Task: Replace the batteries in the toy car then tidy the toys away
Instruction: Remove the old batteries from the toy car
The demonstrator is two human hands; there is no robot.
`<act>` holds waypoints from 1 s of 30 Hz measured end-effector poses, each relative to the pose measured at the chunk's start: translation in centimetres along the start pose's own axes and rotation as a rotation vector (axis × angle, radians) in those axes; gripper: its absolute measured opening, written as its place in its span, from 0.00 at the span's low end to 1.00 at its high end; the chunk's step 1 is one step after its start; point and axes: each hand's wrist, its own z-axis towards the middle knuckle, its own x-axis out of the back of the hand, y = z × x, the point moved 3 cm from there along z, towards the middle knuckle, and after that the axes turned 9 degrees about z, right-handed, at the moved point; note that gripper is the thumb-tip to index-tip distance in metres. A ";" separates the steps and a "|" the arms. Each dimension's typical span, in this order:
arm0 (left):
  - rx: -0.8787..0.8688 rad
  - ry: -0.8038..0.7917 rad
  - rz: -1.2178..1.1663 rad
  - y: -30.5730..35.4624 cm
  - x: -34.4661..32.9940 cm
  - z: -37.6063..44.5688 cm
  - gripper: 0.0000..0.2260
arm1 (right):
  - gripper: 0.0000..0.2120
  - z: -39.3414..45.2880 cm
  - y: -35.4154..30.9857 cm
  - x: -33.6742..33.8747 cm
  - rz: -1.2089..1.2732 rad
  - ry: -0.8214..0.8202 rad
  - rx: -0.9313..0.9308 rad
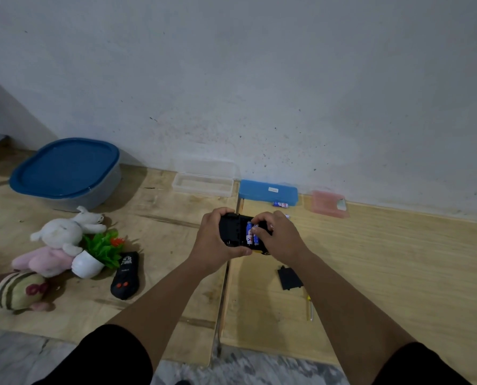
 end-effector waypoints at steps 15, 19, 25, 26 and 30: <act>0.024 -0.003 -0.002 0.0 -1.2 -0.3 0.38 | 0.13 0.3 -0.3 -0.1 0.077 0.029 -0.013; 0.033 0.013 -0.006 0.2 -1.3 0.0 0.39 | 0.08 0.1 -0.7 -1.1 0.122 -0.007 0.018; 0.028 0.023 -0.022 0.7 -0.9 0.7 0.37 | 0.19 0.5 -1.3 0.4 0.190 0.171 0.027; 0.029 0.025 -0.020 0.7 -0.8 0.7 0.37 | 0.20 0.6 -1.1 0.8 0.190 0.197 0.023; 0.023 0.031 -0.001 0.4 -0.5 0.9 0.37 | 0.21 0.7 -0.1 1.9 0.202 0.251 0.015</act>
